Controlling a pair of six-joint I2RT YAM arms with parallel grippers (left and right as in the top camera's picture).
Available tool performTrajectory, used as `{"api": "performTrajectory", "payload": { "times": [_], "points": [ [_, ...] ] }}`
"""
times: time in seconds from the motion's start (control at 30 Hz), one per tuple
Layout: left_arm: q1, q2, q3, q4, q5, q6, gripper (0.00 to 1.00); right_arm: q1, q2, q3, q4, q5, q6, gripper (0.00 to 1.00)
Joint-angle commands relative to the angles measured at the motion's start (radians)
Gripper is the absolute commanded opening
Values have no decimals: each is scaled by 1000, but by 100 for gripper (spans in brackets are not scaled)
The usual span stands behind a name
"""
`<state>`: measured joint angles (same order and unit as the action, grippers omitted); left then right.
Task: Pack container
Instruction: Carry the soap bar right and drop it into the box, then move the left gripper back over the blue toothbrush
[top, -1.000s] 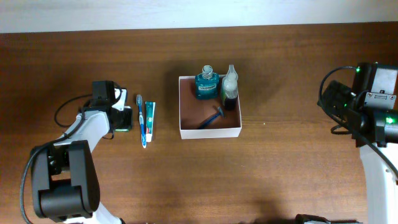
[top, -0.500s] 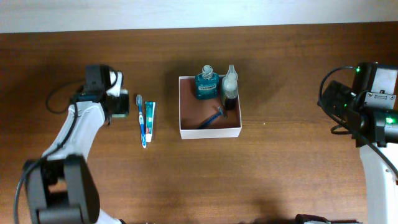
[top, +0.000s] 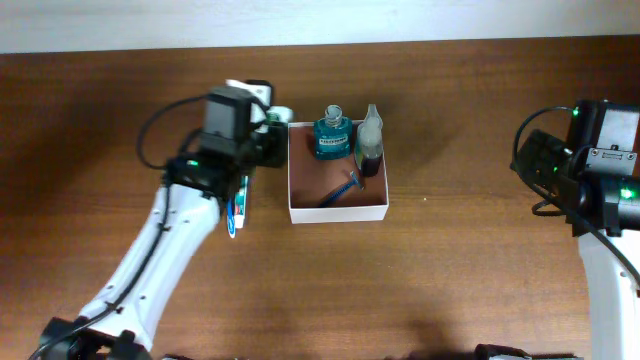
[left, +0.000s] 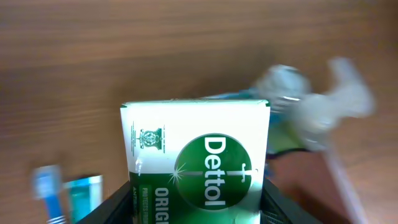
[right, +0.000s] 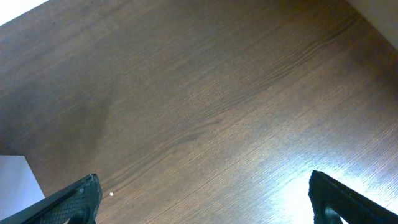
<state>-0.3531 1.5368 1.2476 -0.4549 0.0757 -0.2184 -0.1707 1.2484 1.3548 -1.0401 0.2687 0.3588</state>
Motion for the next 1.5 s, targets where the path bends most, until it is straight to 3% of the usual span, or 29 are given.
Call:
{"api": "performTrajectory", "payload": {
  "times": [0.0,0.4,0.43,0.47,0.5,0.57,0.87,1.0,1.27,1.47],
  "points": [
    [-73,48,12,25,6,-72,35,-6,0,9,3,5,1,99],
    [-148,197,12,27,18,-107,35,-6,0,9,3,4,1,99],
    [-148,197,12,28,18,-107,38,-6,0,9,3,5,1,99],
    [-148,196,12,28,18,-107,49,-6,0,9,3,4,1,99],
    [-148,196,12,28,18,-107,66,-6,0,9,3,5,1,99],
    [-144,193,17,27,18,-106,75,-6,0,9,3,4,1,99],
    [-25,59,61,-45,11,-71,77,-6,0,9,3,4,1,99],
    [82,-5,61,-158,-89,-64,79,-6,0,9,3,5,1,99],
    [200,45,54,-319,-106,-65,81,-6,0,9,3,5,1,99],
    [201,121,42,-323,-110,-65,81,-6,0,9,3,5,1,99]
  ]
}}
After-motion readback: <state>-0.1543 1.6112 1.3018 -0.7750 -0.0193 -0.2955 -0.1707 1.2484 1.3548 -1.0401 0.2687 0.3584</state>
